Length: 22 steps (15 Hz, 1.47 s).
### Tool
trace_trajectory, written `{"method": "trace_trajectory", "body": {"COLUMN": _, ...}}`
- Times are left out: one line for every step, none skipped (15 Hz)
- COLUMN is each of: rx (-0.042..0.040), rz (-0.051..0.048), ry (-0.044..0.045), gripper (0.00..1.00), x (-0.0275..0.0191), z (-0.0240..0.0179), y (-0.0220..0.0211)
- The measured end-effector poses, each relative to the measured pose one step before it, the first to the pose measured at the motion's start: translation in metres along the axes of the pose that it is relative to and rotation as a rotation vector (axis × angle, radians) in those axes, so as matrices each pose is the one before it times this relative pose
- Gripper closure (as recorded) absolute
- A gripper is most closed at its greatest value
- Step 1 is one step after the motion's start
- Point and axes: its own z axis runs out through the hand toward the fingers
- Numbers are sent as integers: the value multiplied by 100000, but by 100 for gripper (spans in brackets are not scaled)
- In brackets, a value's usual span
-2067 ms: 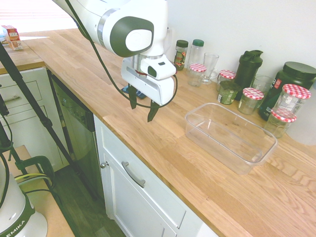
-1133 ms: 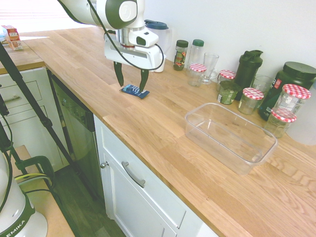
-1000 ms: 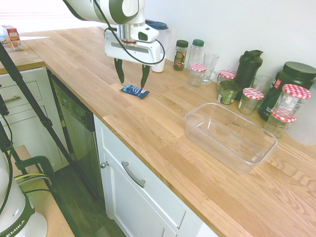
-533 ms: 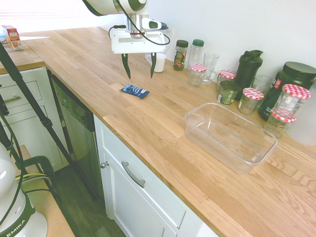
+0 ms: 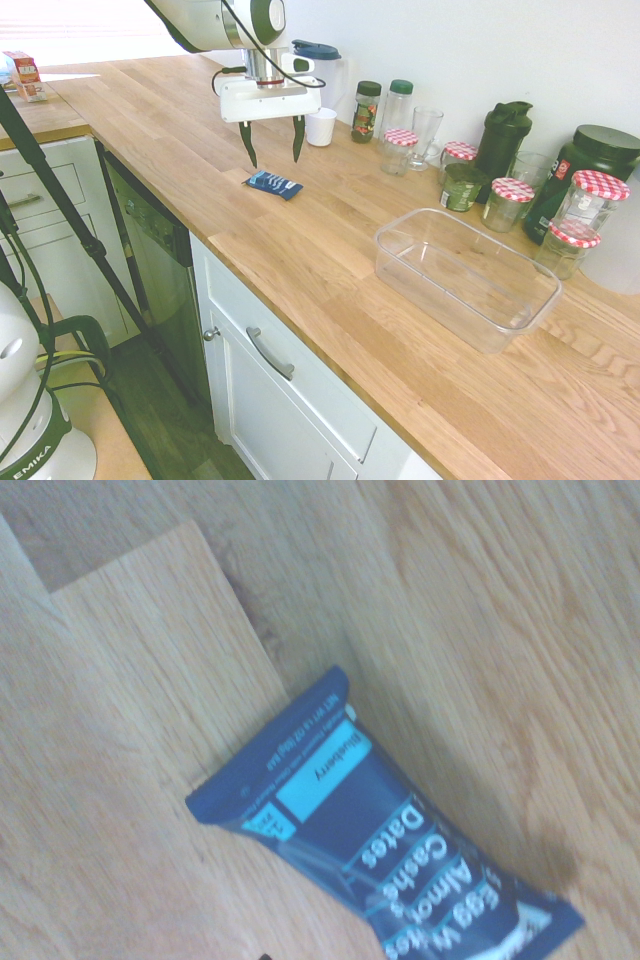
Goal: Put the protein bar into the container
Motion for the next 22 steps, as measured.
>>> {"method": "trace_trajectory", "body": {"rx": 397, "rz": -4062, "ry": 678, "gripper": 0, "x": 471, "z": 30, "y": -32}}
{"method": "trace_trajectory", "body": {"rx": 270, "rz": -4132, "ry": 191, "gripper": 0, "x": 456, "z": 147, "y": 126}}
{"method": "trace_trajectory", "body": {"rx": 368, "rz": -4188, "ry": -395, "gripper": 0, "x": 454, "z": 365, "y": 201}}
{"method": "trace_trajectory", "body": {"rx": 440, "rz": -3773, "ry": -894, "gripper": 0, "x": 467, "z": 632, "y": 221}}
{"method": "trace_trajectory", "body": {"rx": 475, "rz": -3505, "ry": -1195, "gripper": 0, "x": 482, "z": 877, "y": 302}}
{"method": "trace_trajectory", "body": {"rx": 378, "rz": -2871, "ry": -914, "gripper": 0, "x": 442, "z": 759, "y": 326}}
{"method": "trace_trajectory", "body": {"rx": 256, "rz": -2367, "ry": -418, "gripper": 0, "x": 397, "z": 529, "y": 341}}
{"method": "trace_trajectory", "body": {"rx": 217, "rz": -2001, "ry": -224, "gripper": 0, "x": 330, "z": 386, "y": 234}}
{"method": "trace_trajectory", "body": {"rx": 132, "rz": -1435, "ry": -193, "gripper": 0, "x": 240, "z": 146, "y": 148}}
{"method": "trace_trajectory", "body": {"rx": 90, "rz": -1156, "ry": -130, "gripper": 0, "x": 169, "z": 40, "y": 72}}
{"method": "trace_trajectory", "body": {"rx": 131, "rz": -1033, "ry": -327, "gripper": 0, "x": 106, "z": 138, "y": 13}}
{"method": "trace_trajectory", "body": {"rx": 171, "rz": -1017, "ry": -561, "gripper": 0, "x": 36, "z": 255, "y": -36}}
{"method": "trace_trajectory", "body": {"rx": 198, "rz": -869, "ry": -789, "gripper": 0, "x": -9, "z": 277, "y": -59}}
{"method": "trace_trajectory", "body": {"rx": 106, "rz": -489, "ry": -506, "gripper": 0, "x": -32, "z": 102, "y": -26}}
{"method": "trace_trajectory", "body": {"rx": 181, "rz": -283, "ry": -283, "gripper": 0, "x": -31, "z": 28, "y": -13}}
{"method": "trace_trajectory", "body": {"rx": 261, "rz": -407, "ry": -103, "gripper": 0, "x": -22, "z": 34, "y": -9}}
{"method": "trace_trajectory", "body": {"rx": 128, "rz": -479, "ry": -84, "gripper": 0, "x": -18, "z": 44, "y": -17}}
{"method": "trace_trajectory", "body": {"rx": 101, "rz": -185, "ry": -611, "gripper": 0, "x": -69, "z": 89, "y": -34}}
{"method": "trace_trajectory", "body": {"rx": 196, "rz": -84, "ry": -1378, "gripper": 0, "x": -154, "z": 179, "y": -70}}
{"method": "trace_trajectory", "body": {"rx": 169, "rz": -123, "ry": -1029, "gripper": 0, "x": -123, "z": 206, "y": -88}}
{"method": "trace_trajectory", "body": {"rx": 251, "rz": -270, "ry": -1120, "gripper": 0, "x": -169, "z": 436, "y": -176}}
{"method": "trace_trajectory", "body": {"rx": 27, "rz": -209, "ry": -445, "gripper": 0, "x": -97, "z": 162, "y": -128}}
